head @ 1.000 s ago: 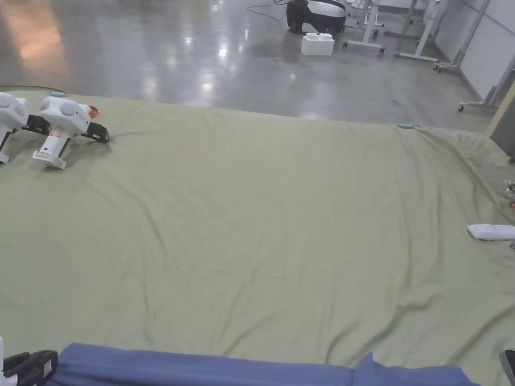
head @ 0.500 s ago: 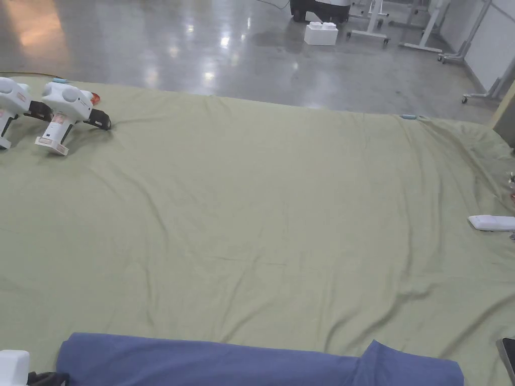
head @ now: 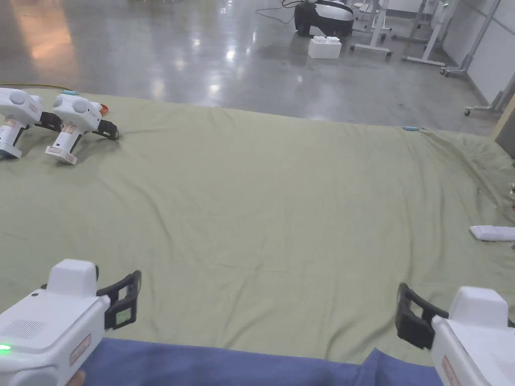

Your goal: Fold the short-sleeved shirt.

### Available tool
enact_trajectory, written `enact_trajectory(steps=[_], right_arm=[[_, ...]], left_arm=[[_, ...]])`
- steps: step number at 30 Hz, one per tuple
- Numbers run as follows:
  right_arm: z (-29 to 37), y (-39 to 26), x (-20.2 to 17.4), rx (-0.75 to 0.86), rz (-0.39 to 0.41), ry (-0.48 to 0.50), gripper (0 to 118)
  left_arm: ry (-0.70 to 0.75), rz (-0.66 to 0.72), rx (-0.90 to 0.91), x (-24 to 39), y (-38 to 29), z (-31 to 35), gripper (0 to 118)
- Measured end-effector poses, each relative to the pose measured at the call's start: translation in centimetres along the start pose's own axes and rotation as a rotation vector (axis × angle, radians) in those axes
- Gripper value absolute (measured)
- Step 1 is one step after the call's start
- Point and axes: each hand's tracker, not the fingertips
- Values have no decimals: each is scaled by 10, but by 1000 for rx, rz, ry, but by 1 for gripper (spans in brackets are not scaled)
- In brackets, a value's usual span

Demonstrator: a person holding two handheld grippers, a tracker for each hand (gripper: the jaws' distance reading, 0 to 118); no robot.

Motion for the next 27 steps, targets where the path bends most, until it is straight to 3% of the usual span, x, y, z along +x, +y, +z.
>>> enact_trajectory(steps=[2, 5, 8, 9, 12, 21, 27], right_arm=[[1, 14, -16, 89, 21, 7, 80], [4, 28, -35, 198, 1, 1, 62], [6, 35, -45, 271, -50, -1, 17], [5, 35, -48, 282, -57, -3, 6], [6, 36, -52, 305, -60, -1, 2], [7, 33, -61, 307, -25, 13, 0], [0, 25, -60, 257, 8, 31, 0]], left_arm=[[13, -14, 78, 16, 14, 2, 64], [5, -31, 173, 39, 34, 8, 61], [27, -62, 243, 55, 45, 13, 37], [41, -67, 257, 59, 46, 15, 24], [55, -38, 290, 65, 50, 19, 2], [73, -25, 279, 54, 54, 21, 0], [59, 43, 81, -14, 32, 21, 0]])
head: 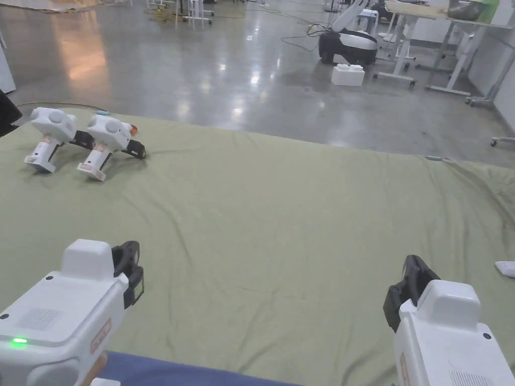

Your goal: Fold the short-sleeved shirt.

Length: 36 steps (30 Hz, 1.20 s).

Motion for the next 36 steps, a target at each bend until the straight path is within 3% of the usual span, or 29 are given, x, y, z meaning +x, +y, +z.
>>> enact_trajectory(steps=[11, 13, 14, 18, 19, 23, 26, 29, 31, 34, 36], right_arm=[[-8, -19, 2, -133, 34, 28, 0], [-9, -22, 2, -153, 37, 31, 0], [-8, -23, 2, -159, 38, 33, 0], [-9, -30, 0, -220, 46, 51, 0], [-9, -32, 1, -230, 41, 60, 0], [-6, -39, 2, -253, 50, 57, 0], [-4, -39, 4, -262, 45, 47, 0], [-3, -39, 4, -272, 43, 41, 0], [-4, -40, 5, -283, 39, 41, 0], [-4, -40, 2, -295, 42, 42, 0], [-4, -41, 1, -298, 44, 45, 0]], left_arm=[[-168, 134, -429, -128, -65, -10, 0], [-243, 246, -490, -145, -81, -14, 2], [-251, 317, -506, -153, -87, -17, 9], [-370, 513, -587, -165, -112, -23, 86], [-413, 564, -604, -168, -120, -27, 91], [-488, 734, -721, -174, -152, -46, 88], [-567, 805, -638, -206, -174, -70, 83], [-653, 910, -703, -189, -175, -72, 68], [-660, 864, -710, -180, -181, -76, 52], [-667, 874, -733, -175, -205, -88, 40], [-642, 852, -762, -148, -199, -77, 20]])
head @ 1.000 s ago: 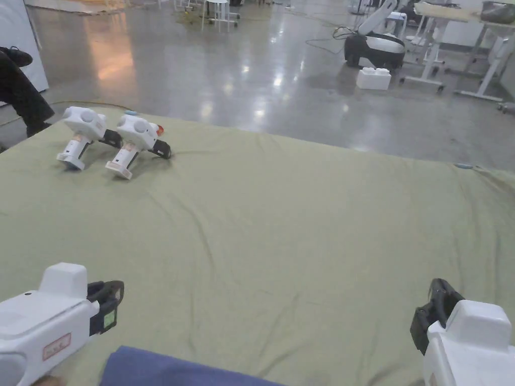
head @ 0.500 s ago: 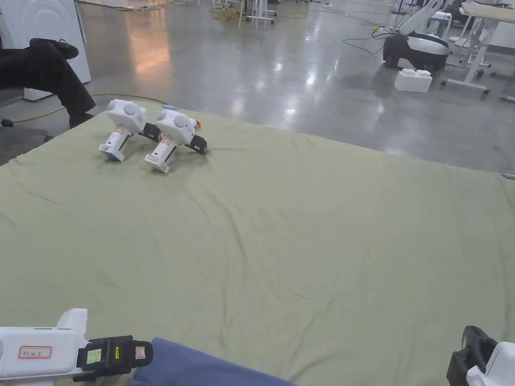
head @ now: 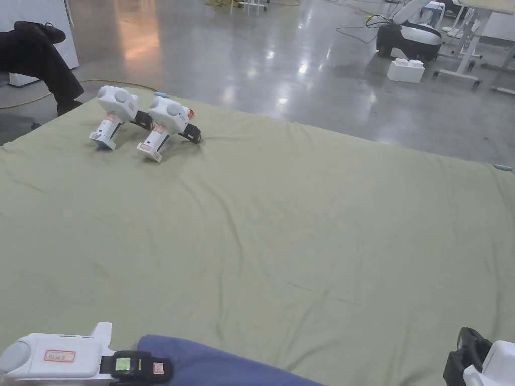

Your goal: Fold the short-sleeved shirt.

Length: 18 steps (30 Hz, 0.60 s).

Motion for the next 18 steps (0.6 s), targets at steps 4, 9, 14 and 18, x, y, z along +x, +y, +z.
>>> enact_trajectory(steps=[4, 9, 14, 18], right_arm=[[-3, -1, -2, -10, 6, 10, 0], [-4, -1, -5, -18, 6, 22, 0], [-5, 1, -6, -13, 6, 30, 0], [-7, 3, -5, -6, 5, 36, 0]], left_arm=[[61, -93, 31, 24, -4, 14, 11], [73, -145, 50, 14, 10, 24, 8], [121, -211, 97, 46, 20, 56, 7], [204, -244, 151, 81, 24, 94, 7]])
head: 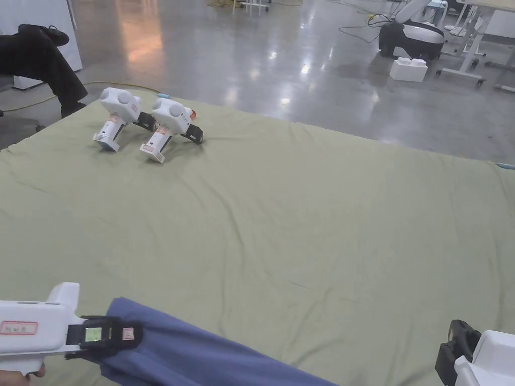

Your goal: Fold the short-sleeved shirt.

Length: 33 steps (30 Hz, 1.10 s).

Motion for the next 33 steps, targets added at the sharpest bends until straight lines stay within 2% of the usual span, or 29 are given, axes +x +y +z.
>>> enact_trajectory(steps=[5, 7, 10, 14, 16, 21, 33], right_arm=[[-2, 1, 0, 10, -2, 12, 0], [-3, 1, 0, 13, -7, 17, 0], [-4, 1, 0, 15, -18, 22, 0], [-5, -1, 1, 14, -29, 27, 0], [-4, -3, 1, 14, -31, 29, 0], [-3, -7, 8, 7, -38, 25, 0], [4, -21, 33, -24, -69, -24, 0]], left_arm=[[193, -56, 20, 7, 15, 45, 7], [234, -74, 7, 28, 10, 48, 7], [220, -92, -3, 53, 3, 45, 7], [118, -98, -20, 91, -7, 32, 7], [56, -106, -33, 111, -14, 19, 7], [23, -100, -75, 162, -33, -31, 7], [228, -158, -274, 202, -88, -180, 7]])
